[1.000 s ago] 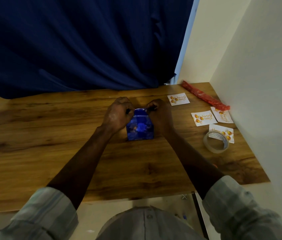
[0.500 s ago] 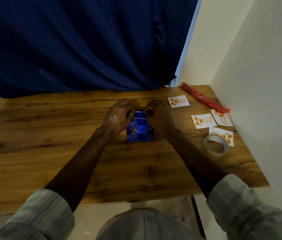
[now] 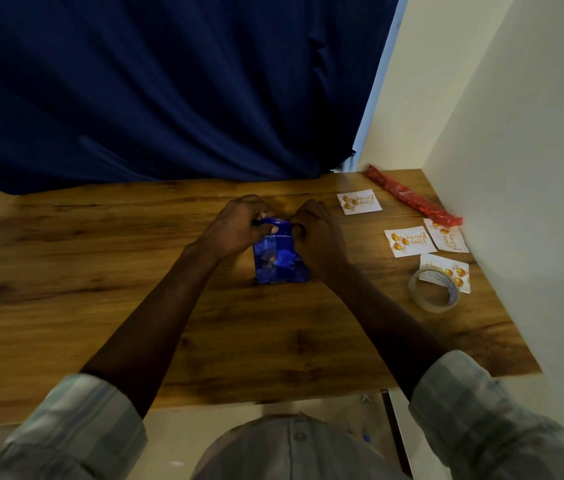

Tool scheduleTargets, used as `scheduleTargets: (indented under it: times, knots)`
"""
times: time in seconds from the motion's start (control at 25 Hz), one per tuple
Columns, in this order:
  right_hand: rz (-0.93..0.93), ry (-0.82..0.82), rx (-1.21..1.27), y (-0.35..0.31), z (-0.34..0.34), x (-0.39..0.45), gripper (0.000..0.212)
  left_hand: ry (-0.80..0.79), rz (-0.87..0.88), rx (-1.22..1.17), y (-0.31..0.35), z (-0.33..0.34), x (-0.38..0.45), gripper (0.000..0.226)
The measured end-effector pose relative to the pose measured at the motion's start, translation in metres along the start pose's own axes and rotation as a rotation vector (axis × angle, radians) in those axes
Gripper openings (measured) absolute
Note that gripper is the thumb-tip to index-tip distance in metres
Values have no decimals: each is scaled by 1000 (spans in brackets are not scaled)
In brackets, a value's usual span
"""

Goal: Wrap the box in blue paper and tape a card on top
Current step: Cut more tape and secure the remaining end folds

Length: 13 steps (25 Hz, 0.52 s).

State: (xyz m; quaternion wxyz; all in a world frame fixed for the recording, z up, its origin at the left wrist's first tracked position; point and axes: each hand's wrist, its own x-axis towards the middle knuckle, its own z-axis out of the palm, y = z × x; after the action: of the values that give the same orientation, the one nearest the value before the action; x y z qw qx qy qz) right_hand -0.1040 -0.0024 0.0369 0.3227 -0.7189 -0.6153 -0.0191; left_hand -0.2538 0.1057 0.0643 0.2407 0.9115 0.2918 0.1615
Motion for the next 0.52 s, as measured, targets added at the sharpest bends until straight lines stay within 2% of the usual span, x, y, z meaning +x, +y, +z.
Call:
scheduleTargets:
  times: [0.12,0.28,0.52]
  knots:
    - [6,2,3,0,0,-1,12,-27,-2,2,1,-1,1,41]
    - [22,-6,14,0,-2,-1,14,-43,48,25,-1,2,3,15]
    - [25,-142,58,4,-17,4,22,80,158,124,-2,16,-6,10]
